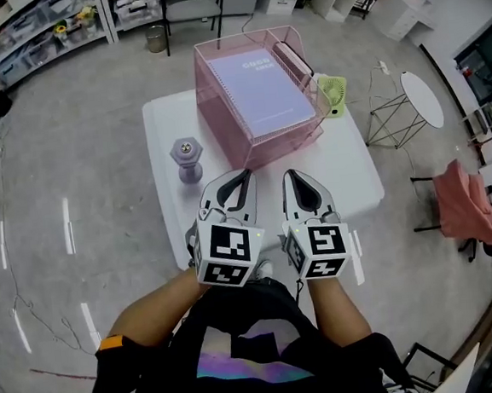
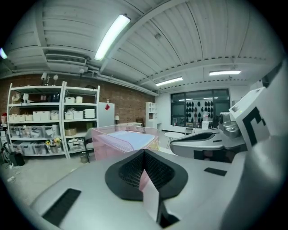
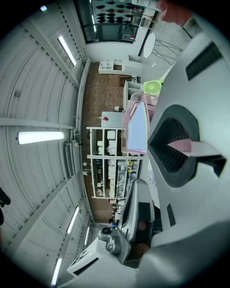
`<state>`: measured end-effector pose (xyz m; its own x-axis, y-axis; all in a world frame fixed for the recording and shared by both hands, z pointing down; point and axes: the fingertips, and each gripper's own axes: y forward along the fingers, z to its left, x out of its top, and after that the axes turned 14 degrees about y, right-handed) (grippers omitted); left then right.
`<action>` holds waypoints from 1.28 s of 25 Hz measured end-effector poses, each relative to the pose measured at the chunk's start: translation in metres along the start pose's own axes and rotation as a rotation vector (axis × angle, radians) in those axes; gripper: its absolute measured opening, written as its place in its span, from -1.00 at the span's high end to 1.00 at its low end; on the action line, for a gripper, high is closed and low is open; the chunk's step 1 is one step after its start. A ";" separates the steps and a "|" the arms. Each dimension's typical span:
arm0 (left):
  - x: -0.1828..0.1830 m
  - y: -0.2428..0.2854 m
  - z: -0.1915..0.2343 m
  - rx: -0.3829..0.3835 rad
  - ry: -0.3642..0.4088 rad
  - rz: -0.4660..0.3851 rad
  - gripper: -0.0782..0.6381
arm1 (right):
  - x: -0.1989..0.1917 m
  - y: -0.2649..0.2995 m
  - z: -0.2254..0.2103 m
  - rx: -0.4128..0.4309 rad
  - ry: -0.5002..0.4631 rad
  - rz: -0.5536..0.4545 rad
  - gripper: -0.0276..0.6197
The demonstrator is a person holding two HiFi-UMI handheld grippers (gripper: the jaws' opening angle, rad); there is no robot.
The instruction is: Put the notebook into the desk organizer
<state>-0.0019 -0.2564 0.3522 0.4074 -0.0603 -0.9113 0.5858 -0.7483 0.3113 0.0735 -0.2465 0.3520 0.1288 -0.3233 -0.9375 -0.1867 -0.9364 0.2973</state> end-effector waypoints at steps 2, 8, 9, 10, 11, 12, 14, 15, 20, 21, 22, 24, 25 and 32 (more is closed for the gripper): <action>-0.006 -0.006 -0.009 -0.012 0.004 -0.001 0.76 | -0.008 -0.010 0.003 0.004 0.008 0.006 0.86; -0.009 -0.031 -0.049 -0.016 -0.003 -0.038 0.76 | -0.032 -0.045 -0.004 0.027 0.034 0.027 0.86; -0.008 -0.035 -0.059 -0.018 -0.004 -0.041 0.76 | -0.036 -0.051 -0.008 0.030 0.034 0.029 0.86; -0.007 -0.038 -0.069 -0.019 -0.006 -0.043 0.76 | -0.038 -0.058 -0.012 0.035 0.036 0.030 0.86; -0.006 -0.040 -0.080 -0.019 -0.010 -0.042 0.76 | -0.040 -0.066 -0.016 0.041 0.038 0.031 0.86; -0.005 -0.043 -0.090 -0.019 -0.016 -0.041 0.76 | -0.041 -0.074 -0.019 0.048 0.039 0.030 0.86; -0.003 -0.049 -0.109 -0.010 -0.026 -0.040 0.76 | -0.044 -0.090 -0.027 0.061 0.036 0.030 0.86; -0.001 -0.052 -0.118 -0.002 -0.028 -0.041 0.76 | -0.046 -0.098 -0.031 0.068 0.034 0.031 0.86; 0.006 -0.070 -0.162 0.040 -0.037 -0.034 0.76 | -0.060 -0.141 -0.050 0.104 0.032 0.043 0.86; 0.007 -0.074 -0.171 0.050 -0.037 -0.031 0.76 | -0.064 -0.150 -0.054 0.111 0.031 0.047 0.86; 0.007 -0.078 -0.180 0.059 -0.037 -0.028 0.76 | -0.068 -0.158 -0.057 0.120 0.032 0.051 0.86; 0.007 -0.087 -0.196 0.077 -0.036 -0.021 0.76 | -0.075 -0.174 -0.061 0.138 0.038 0.058 0.86; 0.007 -0.091 -0.204 0.086 -0.034 -0.017 0.76 | -0.079 -0.182 -0.063 0.147 0.040 0.062 0.86; 0.007 -0.117 -0.241 0.138 -0.029 0.000 0.76 | -0.095 -0.227 -0.067 0.200 0.045 0.065 0.86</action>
<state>0.1012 -0.0097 0.3741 0.3857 -0.0780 -0.9193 0.4829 -0.8319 0.2732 0.1691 -0.0129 0.3855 0.1524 -0.3922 -0.9072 -0.3852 -0.8689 0.3109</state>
